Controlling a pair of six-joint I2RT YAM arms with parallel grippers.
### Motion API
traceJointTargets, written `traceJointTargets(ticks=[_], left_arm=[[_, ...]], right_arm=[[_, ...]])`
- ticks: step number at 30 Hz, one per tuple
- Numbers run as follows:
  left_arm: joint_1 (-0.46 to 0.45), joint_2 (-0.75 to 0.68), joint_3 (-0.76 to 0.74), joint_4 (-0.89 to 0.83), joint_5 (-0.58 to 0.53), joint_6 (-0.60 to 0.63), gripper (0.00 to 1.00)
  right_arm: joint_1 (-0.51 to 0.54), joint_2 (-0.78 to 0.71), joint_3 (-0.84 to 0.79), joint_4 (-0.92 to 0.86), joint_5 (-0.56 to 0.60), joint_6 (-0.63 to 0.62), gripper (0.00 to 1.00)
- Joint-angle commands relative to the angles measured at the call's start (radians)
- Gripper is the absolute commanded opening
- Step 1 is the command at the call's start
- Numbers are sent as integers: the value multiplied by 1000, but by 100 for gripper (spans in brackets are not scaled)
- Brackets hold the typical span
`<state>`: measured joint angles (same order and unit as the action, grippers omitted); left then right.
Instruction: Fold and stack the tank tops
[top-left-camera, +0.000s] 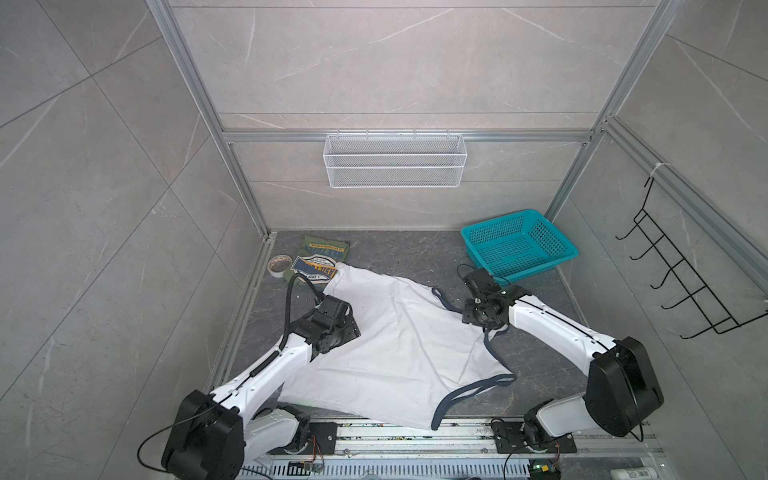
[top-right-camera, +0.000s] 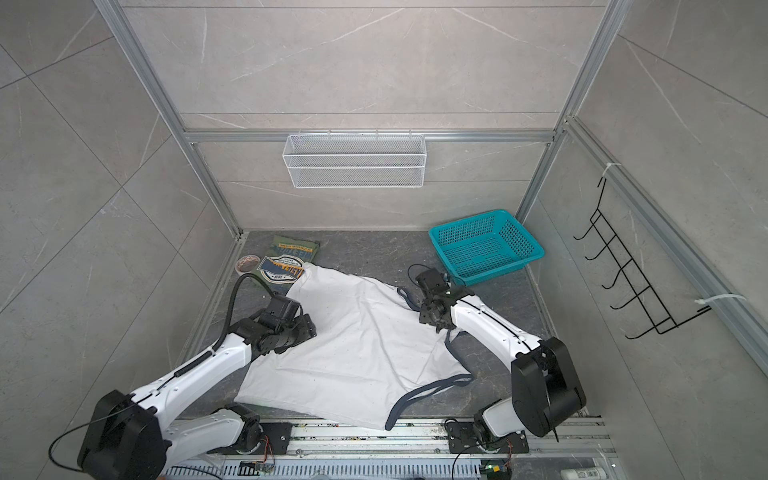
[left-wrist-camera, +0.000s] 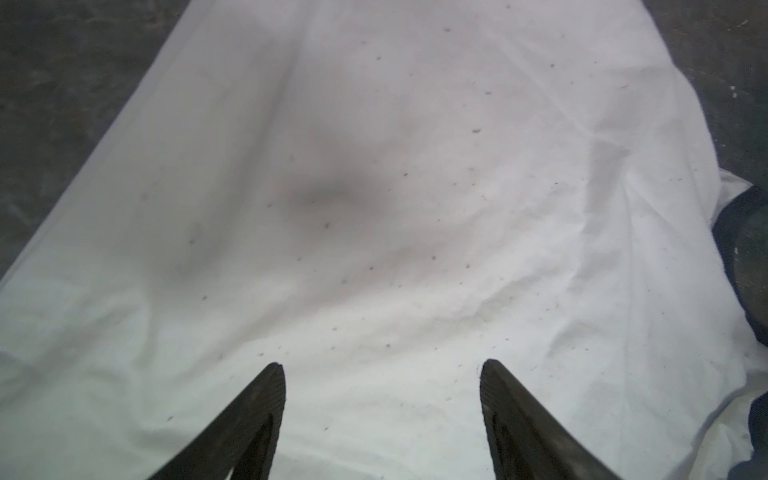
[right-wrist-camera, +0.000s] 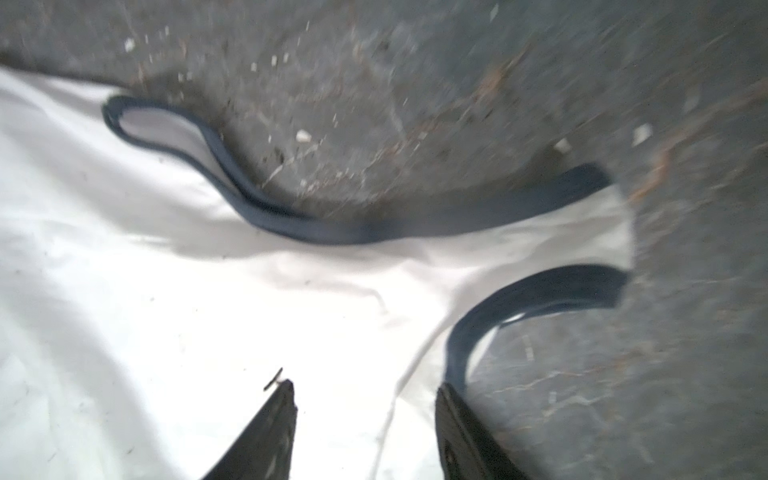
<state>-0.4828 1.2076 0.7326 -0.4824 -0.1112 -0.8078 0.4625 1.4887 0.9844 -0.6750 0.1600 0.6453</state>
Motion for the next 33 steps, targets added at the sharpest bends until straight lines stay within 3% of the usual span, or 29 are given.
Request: traceJointTargets(ticks=[1, 5, 14, 19, 23, 33], left_arm=[[-2, 88, 54, 55, 56, 82, 76], [-3, 166, 59, 88, 67, 83, 77], [-3, 212, -21, 110, 24, 29, 77], [-3, 247, -40, 121, 28, 22, 77], [-3, 260, -50, 124, 30, 15, 77], [1, 234, -95, 96, -23, -14, 78]], right_arm=[[-5, 62, -54, 104, -116, 51, 55], [-43, 139, -59, 113, -108, 52, 55], [-275, 123, -154, 74, -58, 83, 52], [-305, 47, -160, 99, -93, 53, 54], [-321, 31, -124, 50, -48, 45, 59], [-543, 94, -160, 113, -159, 19, 57]])
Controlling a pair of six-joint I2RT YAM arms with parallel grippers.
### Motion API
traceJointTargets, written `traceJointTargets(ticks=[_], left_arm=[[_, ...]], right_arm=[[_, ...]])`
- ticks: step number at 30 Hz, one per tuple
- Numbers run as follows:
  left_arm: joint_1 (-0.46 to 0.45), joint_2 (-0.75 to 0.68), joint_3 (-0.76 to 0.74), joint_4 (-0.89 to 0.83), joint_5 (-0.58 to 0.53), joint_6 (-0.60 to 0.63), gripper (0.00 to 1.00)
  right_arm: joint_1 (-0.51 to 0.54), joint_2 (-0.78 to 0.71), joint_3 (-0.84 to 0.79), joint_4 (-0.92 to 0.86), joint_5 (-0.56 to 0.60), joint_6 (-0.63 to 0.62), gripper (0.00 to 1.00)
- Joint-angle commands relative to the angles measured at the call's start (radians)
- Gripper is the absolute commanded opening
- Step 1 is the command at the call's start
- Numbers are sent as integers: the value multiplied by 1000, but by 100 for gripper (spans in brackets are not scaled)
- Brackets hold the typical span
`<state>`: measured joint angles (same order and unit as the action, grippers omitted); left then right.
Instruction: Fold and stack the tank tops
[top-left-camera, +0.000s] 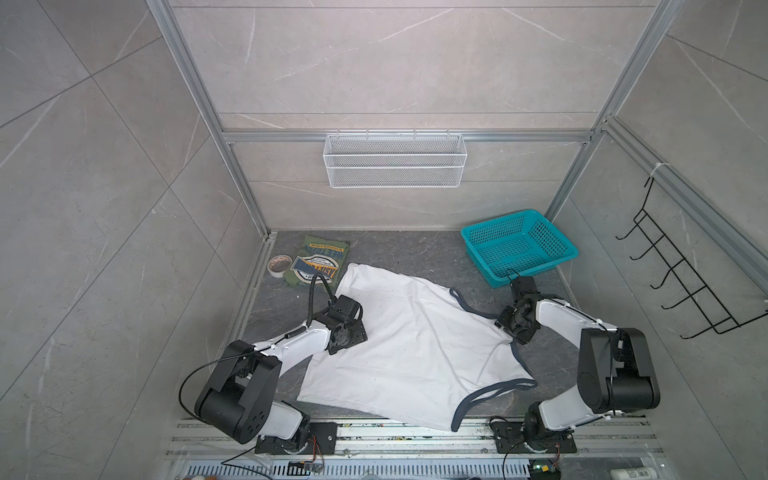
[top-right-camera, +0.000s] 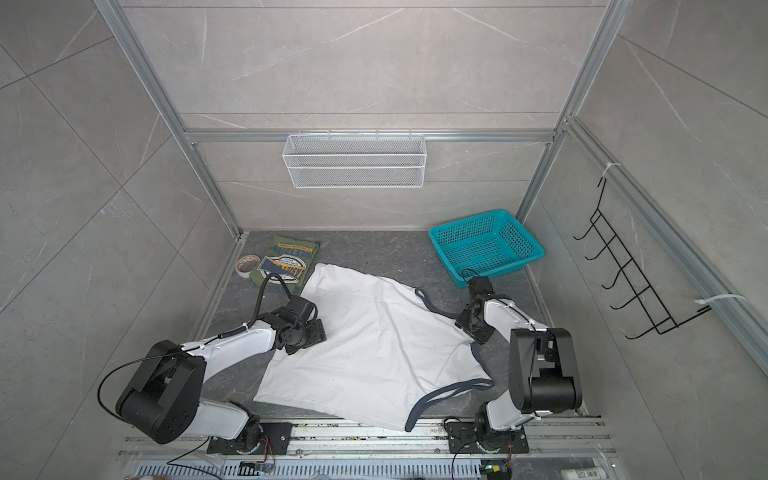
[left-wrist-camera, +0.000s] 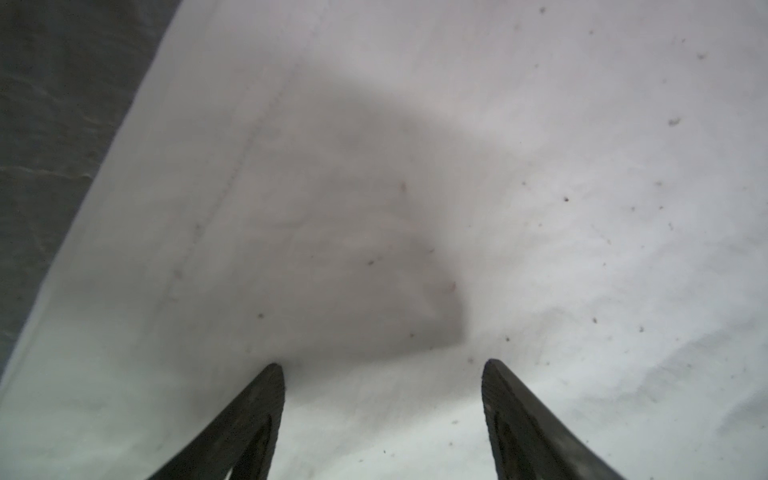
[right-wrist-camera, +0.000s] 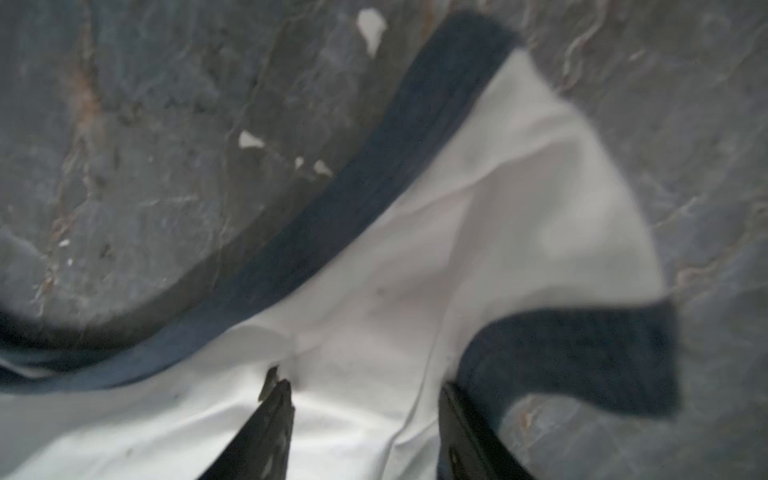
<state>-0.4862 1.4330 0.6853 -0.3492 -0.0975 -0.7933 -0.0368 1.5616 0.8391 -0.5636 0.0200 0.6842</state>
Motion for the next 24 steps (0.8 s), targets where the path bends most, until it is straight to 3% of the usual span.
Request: traceJointTargets(ticks=[1, 6, 10, 24], left_arm=[[7, 2, -55, -43, -45, -36, 79], [20, -25, -88, -42, -52, -54, 79], [21, -20, -92, -41, -24, -51, 79], [-48, -285, -147, -210, -54, -112, 79]], right_arm=[[-69, 17, -19, 2, -14, -24, 56], [-145, 3, -21, 6, -26, -47, 55], [-140, 0, -30, 55, -132, -86, 56], [77, 168, 119, 52, -51, -58, 56]])
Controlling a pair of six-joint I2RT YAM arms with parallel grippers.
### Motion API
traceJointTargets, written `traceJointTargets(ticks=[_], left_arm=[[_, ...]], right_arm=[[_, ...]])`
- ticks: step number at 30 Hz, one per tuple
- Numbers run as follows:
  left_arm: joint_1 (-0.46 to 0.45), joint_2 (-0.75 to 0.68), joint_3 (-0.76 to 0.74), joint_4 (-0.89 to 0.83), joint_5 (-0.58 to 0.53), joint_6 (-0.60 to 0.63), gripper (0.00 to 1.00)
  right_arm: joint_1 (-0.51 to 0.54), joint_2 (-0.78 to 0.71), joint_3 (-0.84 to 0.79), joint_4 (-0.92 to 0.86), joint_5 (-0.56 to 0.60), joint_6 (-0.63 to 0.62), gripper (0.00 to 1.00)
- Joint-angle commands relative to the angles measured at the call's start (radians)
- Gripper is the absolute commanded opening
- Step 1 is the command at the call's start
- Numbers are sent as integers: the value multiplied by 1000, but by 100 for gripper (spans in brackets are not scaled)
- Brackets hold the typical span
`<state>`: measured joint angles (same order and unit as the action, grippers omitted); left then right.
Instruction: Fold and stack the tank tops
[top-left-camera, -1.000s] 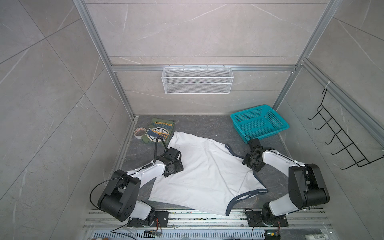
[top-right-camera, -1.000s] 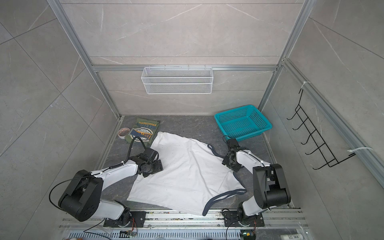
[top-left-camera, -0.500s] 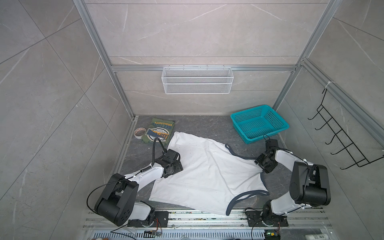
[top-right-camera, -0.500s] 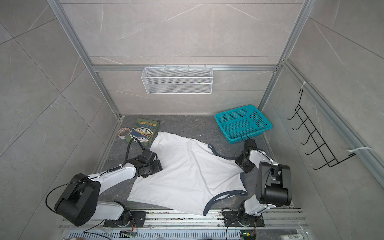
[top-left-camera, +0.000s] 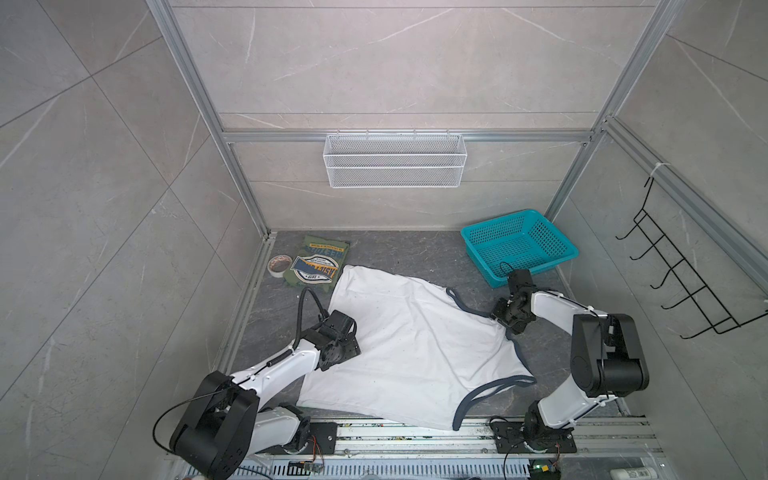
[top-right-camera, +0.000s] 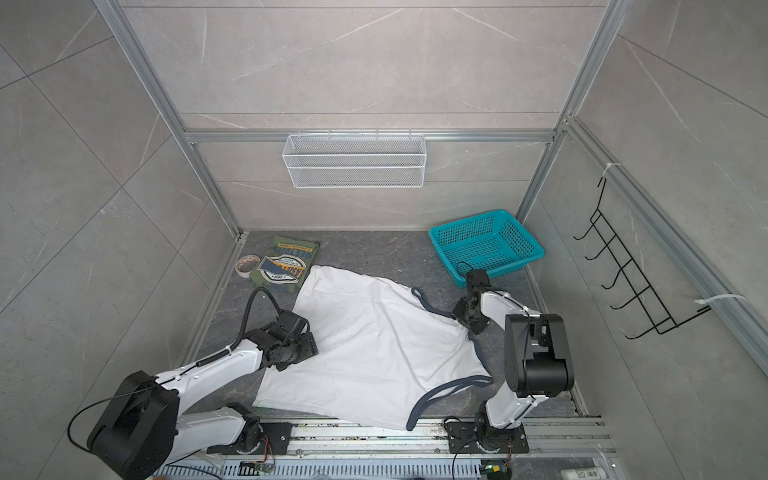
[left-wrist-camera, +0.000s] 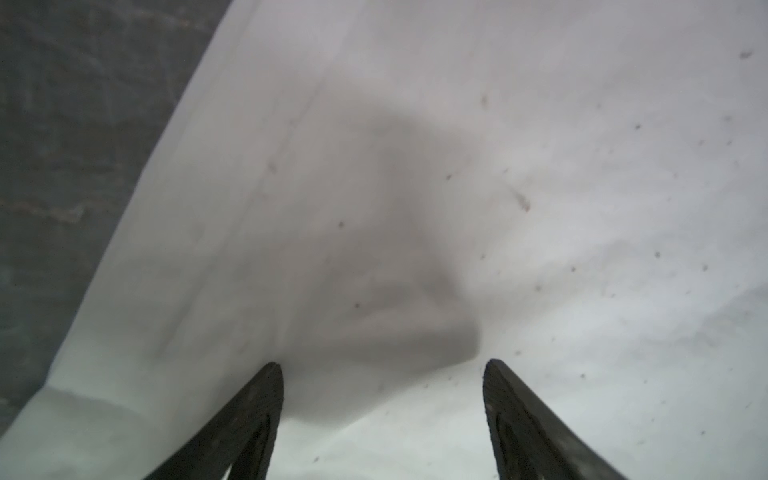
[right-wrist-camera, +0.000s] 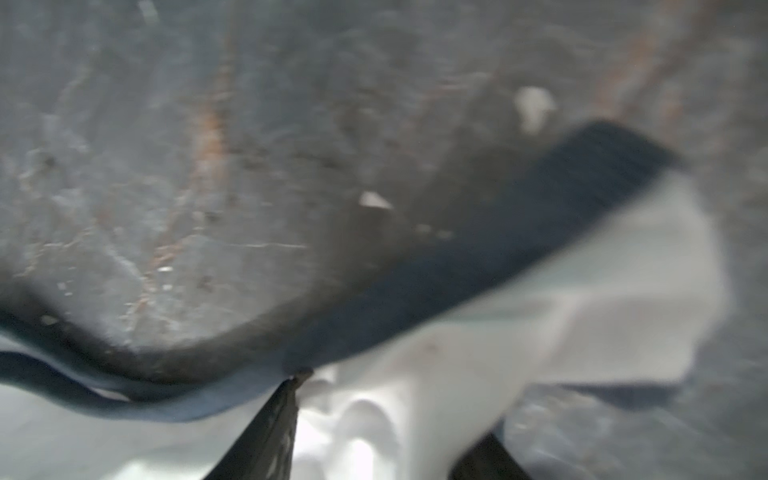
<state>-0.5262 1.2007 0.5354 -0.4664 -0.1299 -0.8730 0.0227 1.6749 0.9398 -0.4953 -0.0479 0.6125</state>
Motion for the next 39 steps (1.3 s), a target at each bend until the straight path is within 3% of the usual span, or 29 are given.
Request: traceJointTargets(ticks=[1, 6, 8, 16, 23, 30, 39], left_arm=[[-9, -65, 22, -96, -23, -25, 79], [32, 8, 263, -106, -25, 100, 79], [89, 107, 411, -109, 17, 161, 79], [222, 583, 976, -181, -21, 249, 78], [250, 943, 1398, -286, -101, 322, 72], [256, 1171, 1626, -365, -134, 363, 64], [256, 1243, 1652, -378, -144, 362, 60]], right_arm=[[18, 54, 31, -25, 38, 12, 56], [17, -17, 79, -84, 101, -14, 58], [23, -71, 85, -108, 106, -19, 58], [105, -242, 105, -143, 86, -7, 58], [212, -208, 173, -119, 48, -5, 58], [264, -121, 220, -83, 21, -20, 56], [288, -26, 274, -81, 29, -21, 55]])
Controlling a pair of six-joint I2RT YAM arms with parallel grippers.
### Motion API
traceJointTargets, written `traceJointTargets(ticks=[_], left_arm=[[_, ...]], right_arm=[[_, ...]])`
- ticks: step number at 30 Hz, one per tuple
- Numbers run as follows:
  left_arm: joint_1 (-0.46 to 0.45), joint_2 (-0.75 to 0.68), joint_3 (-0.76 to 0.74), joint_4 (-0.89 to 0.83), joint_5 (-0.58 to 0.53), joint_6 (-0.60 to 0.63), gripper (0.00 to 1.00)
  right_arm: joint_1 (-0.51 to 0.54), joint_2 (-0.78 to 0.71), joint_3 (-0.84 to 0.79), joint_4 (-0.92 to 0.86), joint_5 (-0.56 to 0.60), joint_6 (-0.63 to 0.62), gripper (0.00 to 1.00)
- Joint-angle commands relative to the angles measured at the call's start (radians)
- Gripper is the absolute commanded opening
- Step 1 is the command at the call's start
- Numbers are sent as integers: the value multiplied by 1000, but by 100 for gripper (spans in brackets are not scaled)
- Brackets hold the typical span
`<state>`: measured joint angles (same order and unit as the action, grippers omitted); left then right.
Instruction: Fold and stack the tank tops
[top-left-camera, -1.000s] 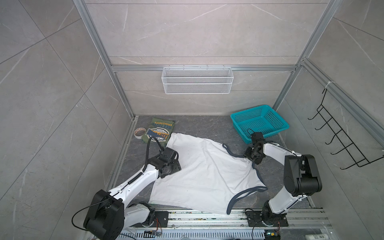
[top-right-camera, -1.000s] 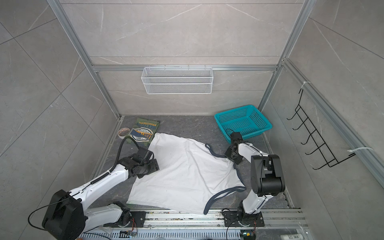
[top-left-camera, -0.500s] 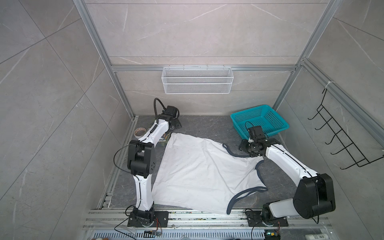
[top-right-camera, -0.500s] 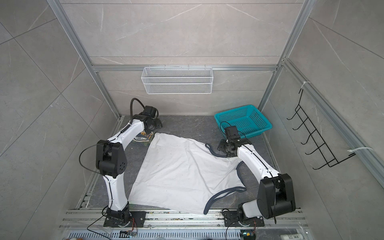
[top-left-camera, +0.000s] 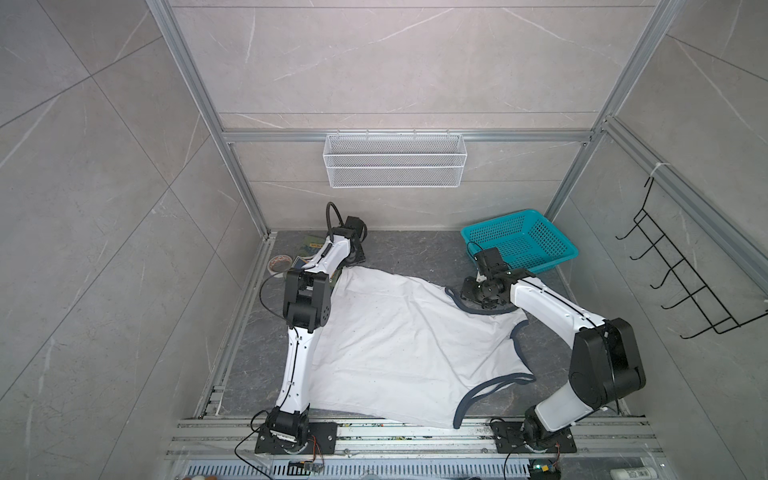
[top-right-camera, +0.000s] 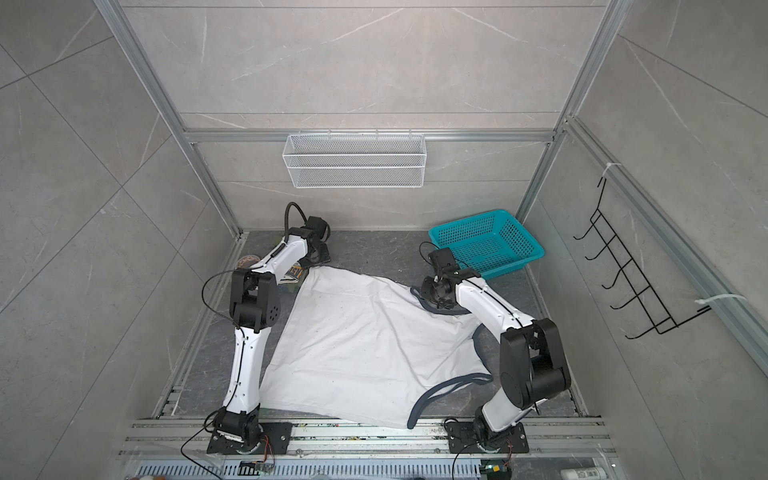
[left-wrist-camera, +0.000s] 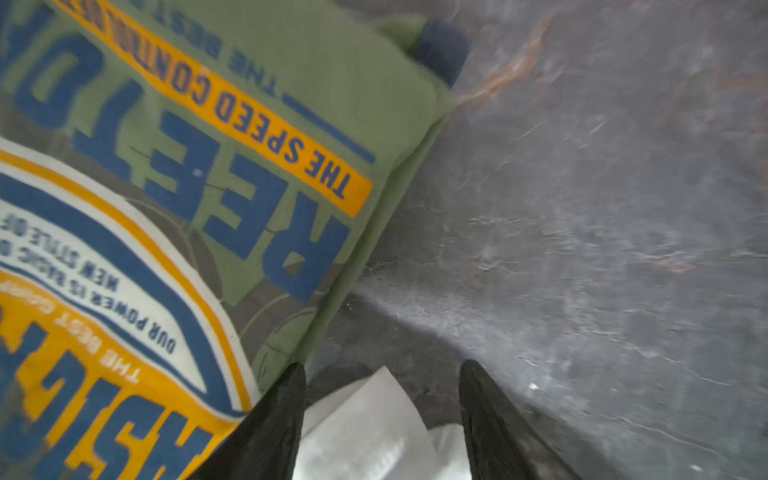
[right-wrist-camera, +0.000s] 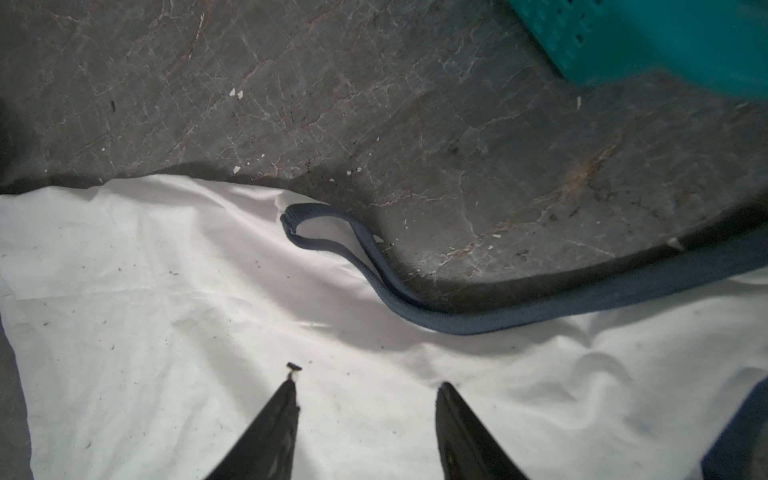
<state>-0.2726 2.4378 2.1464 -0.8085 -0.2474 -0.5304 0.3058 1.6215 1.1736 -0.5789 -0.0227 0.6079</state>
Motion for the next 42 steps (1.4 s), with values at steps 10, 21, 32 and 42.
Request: traceJointTargets(ticks=[10, 21, 32, 42], left_arm=[[0, 7, 11, -17, 20, 0, 42], [-4, -48, -26, -7, 37, -3, 15], [-4, -243, -133, 11, -27, 0, 4], [-1, -374, -262, 23, -108, 3, 4]], right_arm=[[7, 188, 134, 30, 8, -5, 54], [21, 333, 233, 55, -10, 2, 52], [33, 398, 288, 83, -54, -11, 52], [57, 484, 394, 47, -68, -24, 27]])
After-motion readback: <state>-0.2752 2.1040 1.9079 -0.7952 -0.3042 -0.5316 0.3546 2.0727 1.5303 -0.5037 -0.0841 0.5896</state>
